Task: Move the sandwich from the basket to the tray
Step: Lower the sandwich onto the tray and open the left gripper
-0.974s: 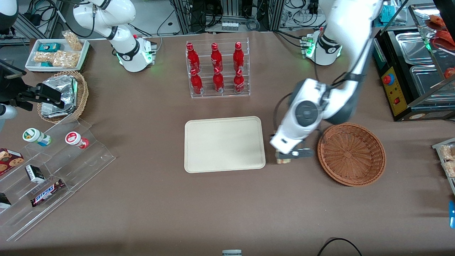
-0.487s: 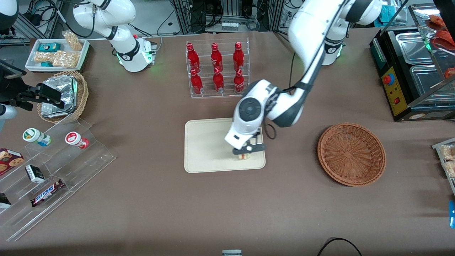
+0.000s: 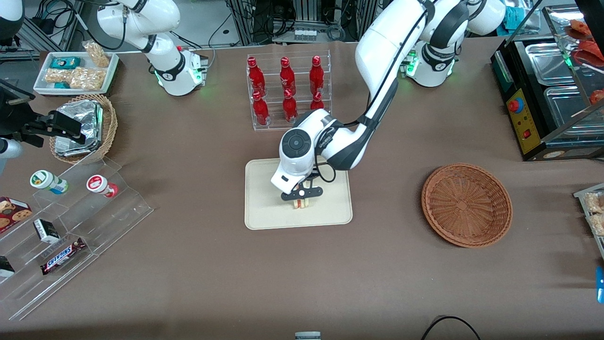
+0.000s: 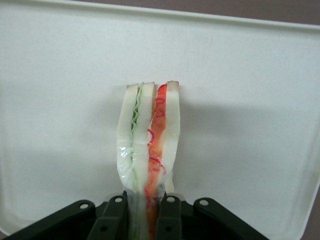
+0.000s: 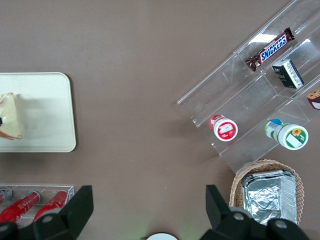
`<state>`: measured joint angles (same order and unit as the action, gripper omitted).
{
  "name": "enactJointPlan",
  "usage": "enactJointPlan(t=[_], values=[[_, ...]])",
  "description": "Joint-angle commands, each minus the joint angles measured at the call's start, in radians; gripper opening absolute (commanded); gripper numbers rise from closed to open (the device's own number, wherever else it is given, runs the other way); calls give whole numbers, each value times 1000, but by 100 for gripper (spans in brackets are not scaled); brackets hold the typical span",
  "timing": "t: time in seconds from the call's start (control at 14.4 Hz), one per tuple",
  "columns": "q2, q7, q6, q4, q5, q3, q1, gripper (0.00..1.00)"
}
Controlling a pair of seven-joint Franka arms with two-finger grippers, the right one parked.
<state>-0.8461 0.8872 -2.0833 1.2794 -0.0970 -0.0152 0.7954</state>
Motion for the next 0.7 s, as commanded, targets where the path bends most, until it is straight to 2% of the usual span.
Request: enactJointPlan(t=[0.0, 0.07, 0.14, 0.21, 0.28, 0.63], values=[[-19, -45, 11, -29, -3, 17, 16, 1], [-27, -63, -3, -29, -4, 17, 18, 6], [-27, -77, -15, -23, -4, 17, 16, 24], [-27, -77, -15, -23, -4, 17, 16, 96], [-24, -65, -17, -23, -7, 17, 16, 100], [37, -54, 23, -15, 0, 26, 5, 100]])
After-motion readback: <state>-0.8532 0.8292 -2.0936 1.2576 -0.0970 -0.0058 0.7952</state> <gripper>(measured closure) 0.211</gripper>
